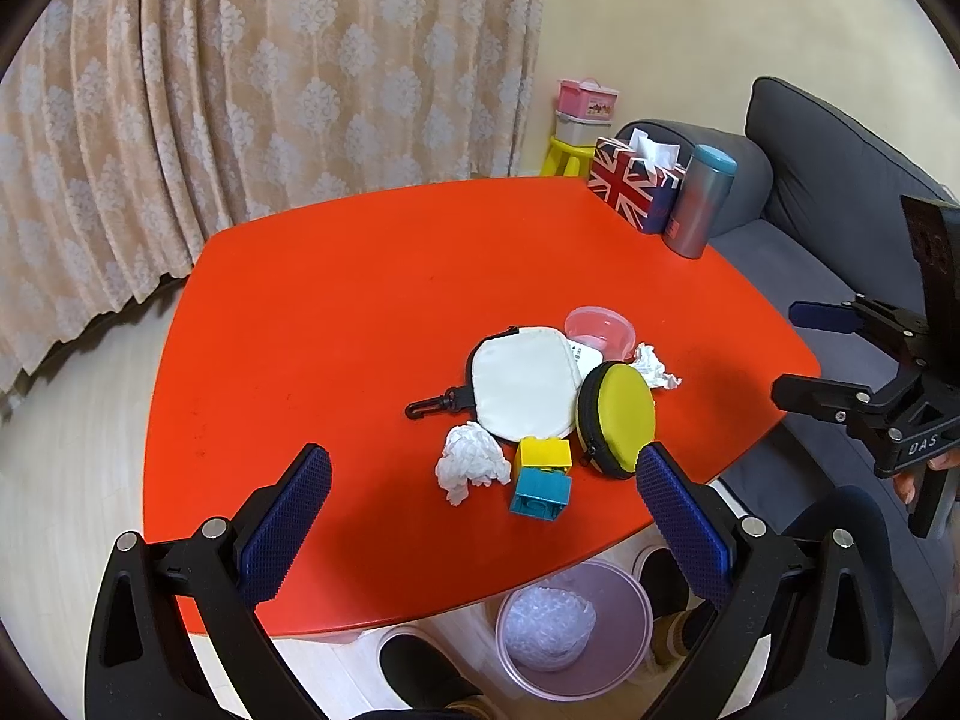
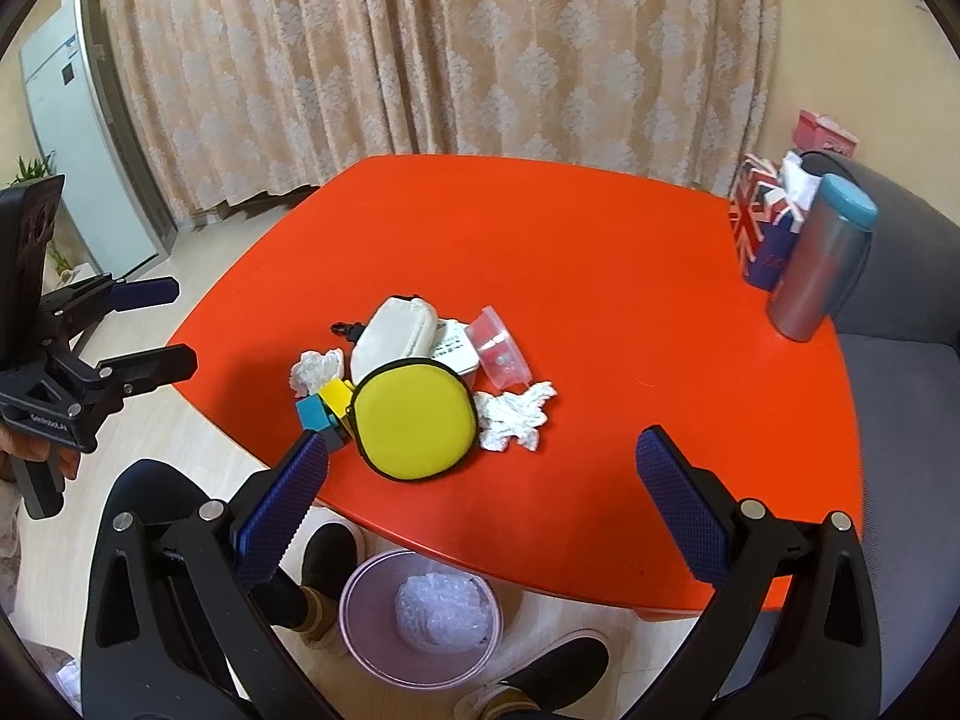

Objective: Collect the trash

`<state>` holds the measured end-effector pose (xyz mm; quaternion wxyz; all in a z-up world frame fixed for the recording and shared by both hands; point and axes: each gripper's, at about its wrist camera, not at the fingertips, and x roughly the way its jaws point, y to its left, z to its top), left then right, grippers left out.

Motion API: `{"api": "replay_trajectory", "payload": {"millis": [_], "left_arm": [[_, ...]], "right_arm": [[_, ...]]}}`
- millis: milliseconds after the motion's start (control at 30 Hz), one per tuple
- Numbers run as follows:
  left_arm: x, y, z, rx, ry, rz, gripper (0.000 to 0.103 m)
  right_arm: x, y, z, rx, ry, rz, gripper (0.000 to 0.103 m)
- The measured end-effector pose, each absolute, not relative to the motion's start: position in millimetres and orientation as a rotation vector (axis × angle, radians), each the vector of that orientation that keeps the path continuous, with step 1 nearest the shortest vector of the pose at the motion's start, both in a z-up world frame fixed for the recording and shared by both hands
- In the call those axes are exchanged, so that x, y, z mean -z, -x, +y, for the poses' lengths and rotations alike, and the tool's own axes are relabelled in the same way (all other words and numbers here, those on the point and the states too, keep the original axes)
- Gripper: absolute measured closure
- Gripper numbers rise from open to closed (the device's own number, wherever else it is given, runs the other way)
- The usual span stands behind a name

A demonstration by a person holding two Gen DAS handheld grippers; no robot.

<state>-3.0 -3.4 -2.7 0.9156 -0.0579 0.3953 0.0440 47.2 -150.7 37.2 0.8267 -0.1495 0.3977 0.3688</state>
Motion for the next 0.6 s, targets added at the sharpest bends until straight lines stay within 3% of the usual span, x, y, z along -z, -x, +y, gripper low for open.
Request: {"api": "replay_trajectory", "payload": {"millis": [600], "left_arm": [[9.7, 10.8, 7.8, -0.099, 0.14, 0.837, 0.006]], "right_arm": [[3.9, -65.4, -91.3, -0.923, 0.47, 0.929, 0.003]]}}
